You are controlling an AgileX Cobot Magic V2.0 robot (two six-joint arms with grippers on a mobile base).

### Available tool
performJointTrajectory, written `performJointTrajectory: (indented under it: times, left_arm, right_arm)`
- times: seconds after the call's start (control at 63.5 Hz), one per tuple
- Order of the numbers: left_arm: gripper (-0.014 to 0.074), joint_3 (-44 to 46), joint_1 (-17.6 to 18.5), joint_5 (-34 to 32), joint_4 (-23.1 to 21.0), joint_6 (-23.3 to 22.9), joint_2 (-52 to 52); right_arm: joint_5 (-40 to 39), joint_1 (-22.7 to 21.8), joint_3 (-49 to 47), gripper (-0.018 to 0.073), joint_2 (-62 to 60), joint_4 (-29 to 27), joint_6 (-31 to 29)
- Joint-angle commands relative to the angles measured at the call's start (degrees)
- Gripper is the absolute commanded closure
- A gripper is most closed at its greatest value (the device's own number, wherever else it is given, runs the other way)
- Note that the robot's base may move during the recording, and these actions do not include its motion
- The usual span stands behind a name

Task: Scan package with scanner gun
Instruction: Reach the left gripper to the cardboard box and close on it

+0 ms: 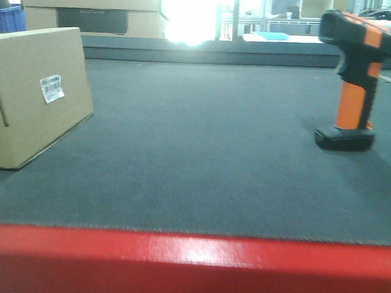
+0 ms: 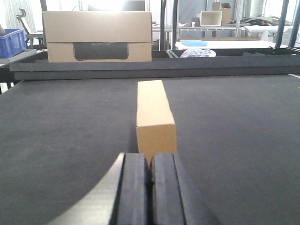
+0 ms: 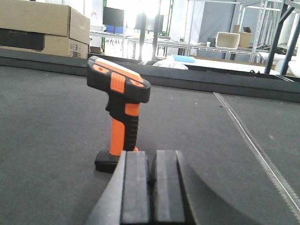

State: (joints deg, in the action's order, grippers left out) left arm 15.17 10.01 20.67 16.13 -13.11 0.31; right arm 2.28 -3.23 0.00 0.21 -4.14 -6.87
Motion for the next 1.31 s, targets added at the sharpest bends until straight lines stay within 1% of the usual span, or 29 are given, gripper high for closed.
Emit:
performJointTrajectory:
  times: [0.0, 1.292]
  left_arm:
    - [0.0707, 0.0, -0.1, -1.1, 0.1, -0.3, -0.3]
    - [0.0707, 0.0, -0.1, -1.1, 0.2, -0.3, -0.3]
  right_arm:
    - [-0.7, 0.1, 0.0, 0.0721, -0.2, 0.4, 0.0]
    - [-0.7, 0.1, 0.0, 0.0721, -0.2, 0.4, 0.0]
